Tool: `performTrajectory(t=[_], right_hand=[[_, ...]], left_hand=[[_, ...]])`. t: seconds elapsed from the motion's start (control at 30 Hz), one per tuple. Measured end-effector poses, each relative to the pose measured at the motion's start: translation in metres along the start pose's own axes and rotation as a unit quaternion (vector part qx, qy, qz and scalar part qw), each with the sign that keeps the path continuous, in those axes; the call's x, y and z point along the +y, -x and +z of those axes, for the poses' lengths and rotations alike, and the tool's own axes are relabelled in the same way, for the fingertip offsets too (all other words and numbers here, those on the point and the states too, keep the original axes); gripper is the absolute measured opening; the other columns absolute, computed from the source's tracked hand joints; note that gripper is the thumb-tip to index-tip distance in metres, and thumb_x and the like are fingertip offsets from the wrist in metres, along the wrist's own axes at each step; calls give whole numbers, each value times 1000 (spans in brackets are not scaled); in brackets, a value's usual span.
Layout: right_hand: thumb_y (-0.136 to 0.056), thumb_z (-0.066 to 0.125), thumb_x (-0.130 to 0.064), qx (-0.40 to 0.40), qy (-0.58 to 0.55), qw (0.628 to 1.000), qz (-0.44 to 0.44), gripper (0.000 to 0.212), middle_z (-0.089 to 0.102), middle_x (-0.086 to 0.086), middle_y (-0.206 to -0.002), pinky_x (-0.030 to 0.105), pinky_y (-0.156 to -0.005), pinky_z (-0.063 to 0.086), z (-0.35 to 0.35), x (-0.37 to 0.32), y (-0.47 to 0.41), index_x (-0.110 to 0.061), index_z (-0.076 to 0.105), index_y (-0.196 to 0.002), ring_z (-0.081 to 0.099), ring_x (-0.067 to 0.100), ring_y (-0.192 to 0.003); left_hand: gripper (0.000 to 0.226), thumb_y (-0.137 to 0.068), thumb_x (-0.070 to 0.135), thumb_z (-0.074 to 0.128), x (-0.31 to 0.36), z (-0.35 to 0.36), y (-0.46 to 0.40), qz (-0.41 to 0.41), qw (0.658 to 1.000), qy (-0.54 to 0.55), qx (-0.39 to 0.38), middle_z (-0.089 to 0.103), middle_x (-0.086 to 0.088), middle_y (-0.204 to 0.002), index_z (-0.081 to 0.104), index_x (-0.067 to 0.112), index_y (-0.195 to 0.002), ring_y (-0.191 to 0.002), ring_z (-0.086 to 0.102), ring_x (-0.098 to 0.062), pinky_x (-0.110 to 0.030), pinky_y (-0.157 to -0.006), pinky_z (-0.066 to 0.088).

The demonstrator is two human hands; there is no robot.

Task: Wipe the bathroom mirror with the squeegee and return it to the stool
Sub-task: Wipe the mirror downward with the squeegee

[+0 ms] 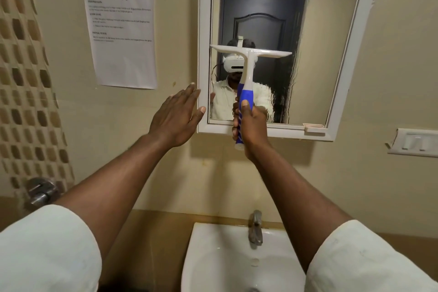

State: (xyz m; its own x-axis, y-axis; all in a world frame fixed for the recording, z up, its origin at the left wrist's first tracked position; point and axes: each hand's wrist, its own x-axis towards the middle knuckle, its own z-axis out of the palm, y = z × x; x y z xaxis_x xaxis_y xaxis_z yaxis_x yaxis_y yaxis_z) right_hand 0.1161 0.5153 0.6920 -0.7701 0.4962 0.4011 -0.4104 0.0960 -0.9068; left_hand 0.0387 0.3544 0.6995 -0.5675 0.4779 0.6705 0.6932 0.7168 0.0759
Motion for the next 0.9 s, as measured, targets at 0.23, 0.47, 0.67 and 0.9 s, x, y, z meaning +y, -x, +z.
performTrajectory(t=[0.23, 0.47, 0.67, 0.9], right_hand=[[-99, 37, -39, 2, 17, 1000, 19, 32, 48, 4, -63, 29, -49, 36, -6, 29, 16, -11, 49, -90, 42, 15, -51], [-98, 39, -41, 2, 29, 999, 46, 31, 50, 2, -62, 28, -47, 37, -15, 66, 37, -16, 51, -84, 43, 13, -50], [-98, 40, -42, 2, 39, 997, 72, 31, 50, 2, -62, 25, -47, 38, -22, 96, 55, -16, 51, -85, 43, 14, -51], [-98, 39, -40, 2, 45, 995, 87, 30, 51, 1, -62, 20, -44, 42, -28, 118, 70, -16, 52, -87, 45, 11, -50]], left_hand=[[57, -97, 45, 25, -2, 19, 15, 5, 1000, -4, -6, 8, 2, -159, 16, 21, -148, -145, 11, -17, -37, -117, 9], [59, -97, 47, 22, -9, 36, 31, -5, 1000, -27, -12, -3, 6, -159, 8, 23, -149, -146, 1, -12, -32, -115, 0], [61, -96, 47, 19, -14, 52, 51, -18, 999, -33, -32, -6, 6, -159, 3, 23, -149, -145, -2, -11, -31, -115, -2], [61, -96, 48, 17, -16, 65, 71, -38, 998, -33, -43, -10, 6, -158, -2, 24, -149, -144, -8, -8, -29, -114, -6]])
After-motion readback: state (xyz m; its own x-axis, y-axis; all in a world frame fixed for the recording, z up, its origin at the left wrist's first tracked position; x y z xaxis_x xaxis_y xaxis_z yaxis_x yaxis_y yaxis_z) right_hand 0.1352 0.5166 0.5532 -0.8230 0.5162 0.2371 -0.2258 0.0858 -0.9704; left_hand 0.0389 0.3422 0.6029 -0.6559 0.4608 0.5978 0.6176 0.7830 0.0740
